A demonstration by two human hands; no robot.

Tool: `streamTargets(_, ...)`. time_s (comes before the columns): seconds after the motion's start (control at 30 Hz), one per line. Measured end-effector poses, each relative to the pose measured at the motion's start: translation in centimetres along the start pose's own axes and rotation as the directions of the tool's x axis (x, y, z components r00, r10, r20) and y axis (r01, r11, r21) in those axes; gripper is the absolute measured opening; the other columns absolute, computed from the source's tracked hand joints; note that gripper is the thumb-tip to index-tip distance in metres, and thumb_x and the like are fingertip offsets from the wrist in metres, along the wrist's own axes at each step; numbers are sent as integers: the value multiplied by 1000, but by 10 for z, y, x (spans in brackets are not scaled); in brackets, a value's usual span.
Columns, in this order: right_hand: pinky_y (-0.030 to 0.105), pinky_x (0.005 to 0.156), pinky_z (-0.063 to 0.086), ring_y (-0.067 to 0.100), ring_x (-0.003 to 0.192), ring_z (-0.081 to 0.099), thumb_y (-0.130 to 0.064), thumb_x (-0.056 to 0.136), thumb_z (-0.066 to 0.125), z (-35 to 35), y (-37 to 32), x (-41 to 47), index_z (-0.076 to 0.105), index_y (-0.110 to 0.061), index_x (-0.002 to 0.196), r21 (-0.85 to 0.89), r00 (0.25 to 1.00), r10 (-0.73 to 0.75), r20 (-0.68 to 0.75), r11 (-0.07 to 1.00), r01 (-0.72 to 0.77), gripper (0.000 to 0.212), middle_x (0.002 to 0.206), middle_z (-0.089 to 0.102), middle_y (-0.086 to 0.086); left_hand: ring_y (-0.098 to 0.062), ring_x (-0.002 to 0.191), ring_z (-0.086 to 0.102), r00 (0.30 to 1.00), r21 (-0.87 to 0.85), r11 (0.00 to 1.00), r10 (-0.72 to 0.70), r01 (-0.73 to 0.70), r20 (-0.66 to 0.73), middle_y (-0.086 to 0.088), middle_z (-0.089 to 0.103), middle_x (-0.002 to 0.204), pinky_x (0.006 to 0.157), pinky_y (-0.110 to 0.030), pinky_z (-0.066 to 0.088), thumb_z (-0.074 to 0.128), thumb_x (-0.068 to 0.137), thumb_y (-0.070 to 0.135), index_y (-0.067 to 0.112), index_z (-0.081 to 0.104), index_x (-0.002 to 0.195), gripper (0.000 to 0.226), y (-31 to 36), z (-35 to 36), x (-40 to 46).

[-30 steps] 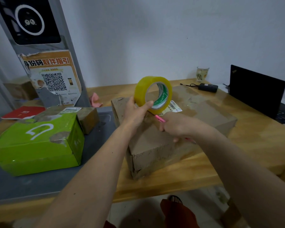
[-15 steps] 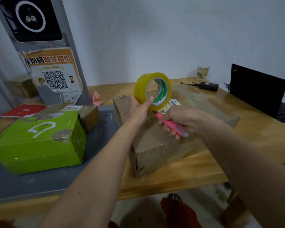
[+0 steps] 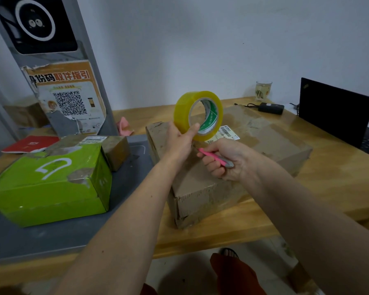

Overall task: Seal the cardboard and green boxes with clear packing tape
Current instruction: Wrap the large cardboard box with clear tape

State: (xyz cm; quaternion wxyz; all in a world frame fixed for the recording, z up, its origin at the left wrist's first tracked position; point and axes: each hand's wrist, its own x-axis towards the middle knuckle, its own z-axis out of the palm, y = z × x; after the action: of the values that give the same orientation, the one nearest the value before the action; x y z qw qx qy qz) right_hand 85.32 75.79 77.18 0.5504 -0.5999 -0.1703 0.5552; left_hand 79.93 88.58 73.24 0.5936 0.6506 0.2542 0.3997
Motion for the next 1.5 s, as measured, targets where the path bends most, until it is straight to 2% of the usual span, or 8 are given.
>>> streamTargets(0.2,13,28,24,5,28,32,-10,101,31,7,5,4,43,-10,80,57,995,-61,-77,996,66,24,42,38,-3,-22,110,62,1000,18,1000,-21,21,-4,-4,64,116,99,-51,50,71,56,60,18,51,122,81,-1,0,1)
streamTargets(0.47,14,26,20,4,26,28,-7,99,28,14,6,14,36,-17,73,237,991,-49,-123,968,77,29,41,33,-4,-22,111,62,1000,-1,1000,-26,26,16,-3,64,117,99,-49,49,72,67,46,17,50,124,67,1,-1,-2)
streamTargets(0.87,13,26,16,4,24,24,-5,98,23,12,5,12,37,-17,78,351,971,-82,-225,923,160,27,38,30,-6,-25,109,64,999,-60,998,-33,33,1,-10,65,115,98,-53,50,74,57,56,15,51,122,80,0,0,-1)
streamTargets(1.07,13,29,25,8,27,34,-11,103,30,7,14,11,42,-11,81,284,959,-128,-254,938,201,24,47,38,0,-23,105,66,996,-167,982,-82,84,20,-14,65,119,97,-48,53,69,89,24,7,51,125,44,2,-2,-1)
streamTargets(1.17,17,32,39,17,36,54,-10,103,34,5,15,5,46,-4,91,408,958,-123,-260,885,225,18,62,55,12,-19,99,68,994,-213,971,-102,110,49,-17,65,120,89,-41,56,62,95,15,0,49,129,39,2,-3,0)
streamTargets(1.27,35,47,58,34,59,69,-10,104,34,9,13,3,45,-1,111,608,967,-164,-195,753,250,16,80,65,29,-19,96,68,993,-218,969,-111,117,38,-12,67,112,80,-34,57,62,94,14,1,52,126,36,3,-3,-1)
streamTargets(1.4,48,78,56,42,89,66,-9,103,33,16,10,10,47,3,120,675,978,-159,-132,709,207,25,102,62,36,-23,97,69,996,-202,976,-82,84,19,-14,70,109,76,-31,56,65,93,19,-2,57,123,37,1,-4,0)
streamTargets(1.5,45,72,56,40,108,63,-7,103,31,16,4,17,48,-1,125,627,969,-174,-175,739,246,28,115,63,26,-28,105,67,996,-227,970,-82,85,23,-16,68,115,86,-40,57,65,92,23,-1,54,126,43,2,-4,-1)
